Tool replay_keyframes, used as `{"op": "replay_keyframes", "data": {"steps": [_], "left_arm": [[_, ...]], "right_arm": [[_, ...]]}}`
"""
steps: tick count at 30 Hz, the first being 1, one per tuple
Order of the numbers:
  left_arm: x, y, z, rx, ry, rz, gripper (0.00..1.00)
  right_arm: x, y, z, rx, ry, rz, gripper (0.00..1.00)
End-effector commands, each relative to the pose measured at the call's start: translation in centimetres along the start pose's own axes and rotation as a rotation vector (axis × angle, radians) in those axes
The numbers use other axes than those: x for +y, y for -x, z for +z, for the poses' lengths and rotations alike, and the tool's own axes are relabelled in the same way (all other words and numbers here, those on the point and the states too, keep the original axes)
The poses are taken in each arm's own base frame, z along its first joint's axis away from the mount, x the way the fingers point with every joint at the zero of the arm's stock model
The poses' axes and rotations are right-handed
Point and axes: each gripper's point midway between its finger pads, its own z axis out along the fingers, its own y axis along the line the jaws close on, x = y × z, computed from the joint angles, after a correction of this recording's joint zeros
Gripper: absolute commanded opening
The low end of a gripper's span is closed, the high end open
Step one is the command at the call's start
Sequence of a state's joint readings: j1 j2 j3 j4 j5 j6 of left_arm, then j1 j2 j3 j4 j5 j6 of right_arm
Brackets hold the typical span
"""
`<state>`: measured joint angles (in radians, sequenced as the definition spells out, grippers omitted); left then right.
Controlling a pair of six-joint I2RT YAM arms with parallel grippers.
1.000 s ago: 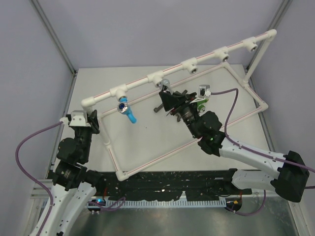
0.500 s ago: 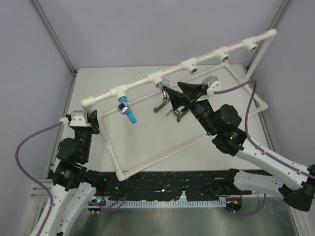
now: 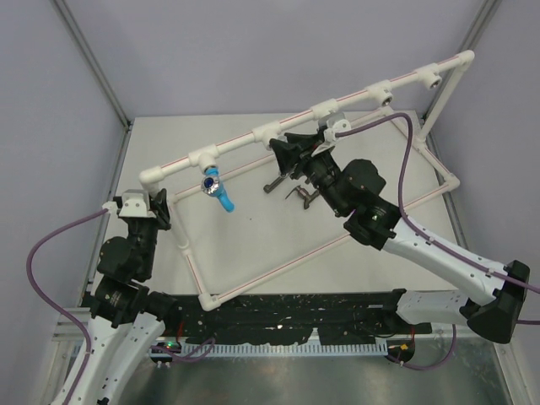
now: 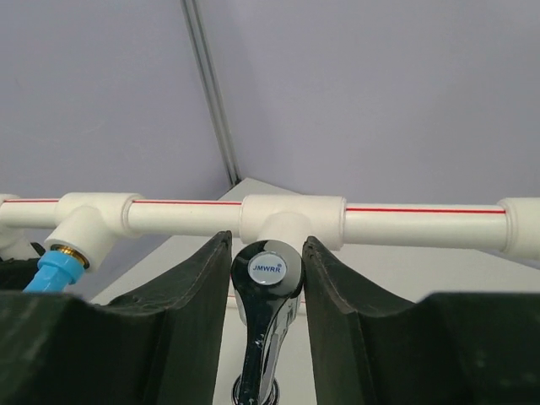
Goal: Install the water faucets
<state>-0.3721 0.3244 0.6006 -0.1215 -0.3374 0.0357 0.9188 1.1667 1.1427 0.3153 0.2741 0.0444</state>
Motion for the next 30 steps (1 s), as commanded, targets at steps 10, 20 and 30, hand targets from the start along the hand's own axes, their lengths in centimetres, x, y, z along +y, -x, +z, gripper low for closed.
{"op": "replay_keyframes", "data": {"steps": [10,20,30], "left_arm": [[0.1,-1.9,-0.2,0.063,-0.004,0.066,0.0],[0.0,-2.0,-0.2,0.065,-0.007,0.065,0.0],[-0.4,-1.9,-0.1,0.066,-0.028,0.055,0.0]], "right_arm": [[-7.6,-1.3,-1.9,-0.048,-0.263,0.324,0.26],[-8.6,0.5,-3.4,-0.058,-0.193,0.104,0.57],[-2.9,5.5,-6.1,-0.027,0.292,-0.749,0.64]]}}
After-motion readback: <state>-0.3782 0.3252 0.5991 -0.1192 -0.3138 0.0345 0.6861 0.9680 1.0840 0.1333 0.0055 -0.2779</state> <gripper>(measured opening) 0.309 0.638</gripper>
